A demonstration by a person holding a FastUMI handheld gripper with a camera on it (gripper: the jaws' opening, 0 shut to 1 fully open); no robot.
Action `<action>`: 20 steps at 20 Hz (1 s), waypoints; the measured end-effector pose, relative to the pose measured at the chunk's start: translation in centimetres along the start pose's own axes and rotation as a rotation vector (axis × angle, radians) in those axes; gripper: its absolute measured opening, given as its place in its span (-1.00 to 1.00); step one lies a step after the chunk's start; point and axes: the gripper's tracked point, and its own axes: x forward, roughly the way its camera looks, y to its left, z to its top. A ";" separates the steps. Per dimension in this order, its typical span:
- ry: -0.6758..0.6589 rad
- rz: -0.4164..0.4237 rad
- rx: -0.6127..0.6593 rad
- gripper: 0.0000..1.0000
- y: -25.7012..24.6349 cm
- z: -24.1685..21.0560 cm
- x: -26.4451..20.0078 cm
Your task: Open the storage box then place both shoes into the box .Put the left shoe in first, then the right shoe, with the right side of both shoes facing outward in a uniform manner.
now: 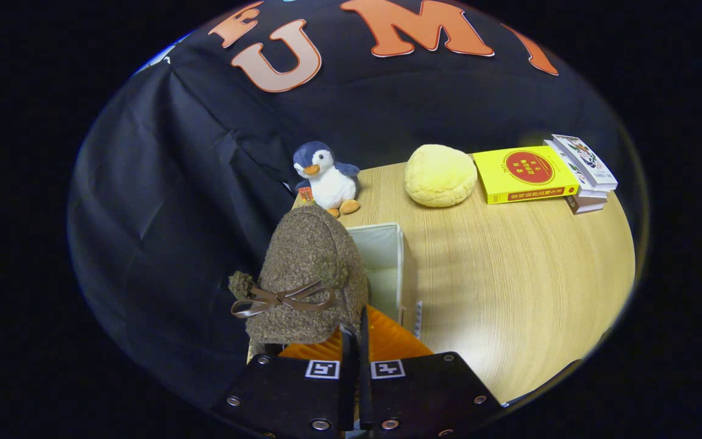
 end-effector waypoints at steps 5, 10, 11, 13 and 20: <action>0.043 -0.034 0.013 -0.85 0.1 -1.8 1.3; 0.001 -0.050 0.055 -0.66 -0.4 -0.8 1.7; -0.020 -0.030 0.063 -0.66 0.0 -0.3 1.5; -0.042 0.006 0.074 -0.57 0.5 0.3 0.6; -0.175 0.084 -0.022 0.04 -0.9 2.9 -6.4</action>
